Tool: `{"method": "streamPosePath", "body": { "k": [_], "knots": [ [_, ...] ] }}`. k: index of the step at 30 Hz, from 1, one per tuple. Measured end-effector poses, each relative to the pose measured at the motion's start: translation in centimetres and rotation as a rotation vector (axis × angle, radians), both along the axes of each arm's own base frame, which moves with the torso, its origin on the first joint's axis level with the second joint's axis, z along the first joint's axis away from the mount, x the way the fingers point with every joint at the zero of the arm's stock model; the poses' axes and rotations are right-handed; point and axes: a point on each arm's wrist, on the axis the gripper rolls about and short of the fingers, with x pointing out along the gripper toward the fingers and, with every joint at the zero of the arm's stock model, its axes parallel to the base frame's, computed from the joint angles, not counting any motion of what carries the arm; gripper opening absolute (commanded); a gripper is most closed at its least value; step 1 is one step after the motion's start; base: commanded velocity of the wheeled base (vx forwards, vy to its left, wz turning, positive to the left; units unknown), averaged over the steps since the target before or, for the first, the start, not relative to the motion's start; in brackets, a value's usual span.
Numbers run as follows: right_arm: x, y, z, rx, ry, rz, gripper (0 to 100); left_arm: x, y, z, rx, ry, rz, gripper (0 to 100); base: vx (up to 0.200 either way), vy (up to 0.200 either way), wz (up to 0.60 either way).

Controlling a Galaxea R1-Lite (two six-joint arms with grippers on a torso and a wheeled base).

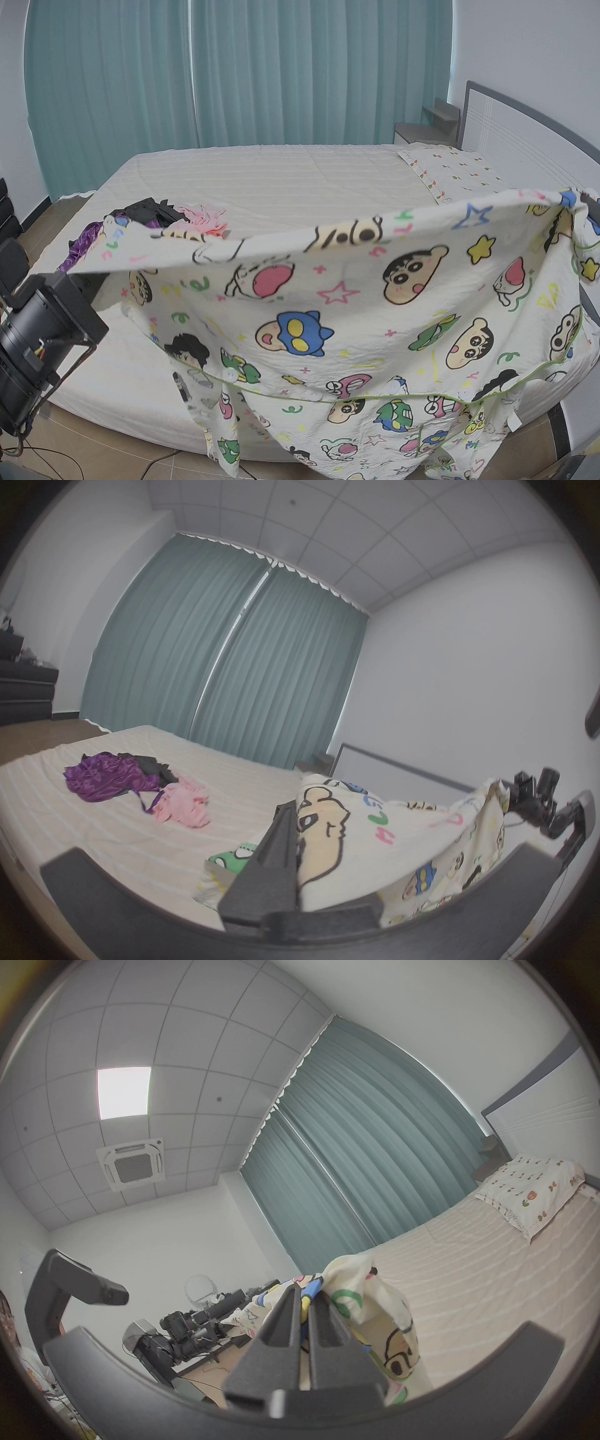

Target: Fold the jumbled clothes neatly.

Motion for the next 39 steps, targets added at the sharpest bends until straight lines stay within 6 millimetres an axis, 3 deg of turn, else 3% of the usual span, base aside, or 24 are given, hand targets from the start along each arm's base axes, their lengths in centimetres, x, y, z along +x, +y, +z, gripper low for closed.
{"method": "streamPosePath", "body": {
  "k": [4, 14, 31, 39],
  "knots": [
    [0.4, 0.0, -0.5, -0.027, 0.024, -0.017, 0, -0.5, 0.5, -1.6, 0.068, 0.074, 0.005, 0, 0.000, 0.000, 0.00],
    [2.6, 0.0, -2.3, -0.066, 0.120, -0.075, 0, 0.3, 0.5, -3.0, 0.054, 0.157, 0.043, 0, 0.000, 0.000, 0.00],
    [6.5, -0.1, -3.2, -0.076, 0.170, -0.155, 0, 4.0, -1.3, -3.5, 0.098, 0.226, 0.099, 0, 0.200, 0.000, 0.00],
    [8.3, -0.2, -3.6, -0.079, 0.188, -0.180, 0, 6.7, -3.0, -4.2, 0.130, 0.269, 0.113, 0, 0.200, 0.000, 0.00]
  ]
}}
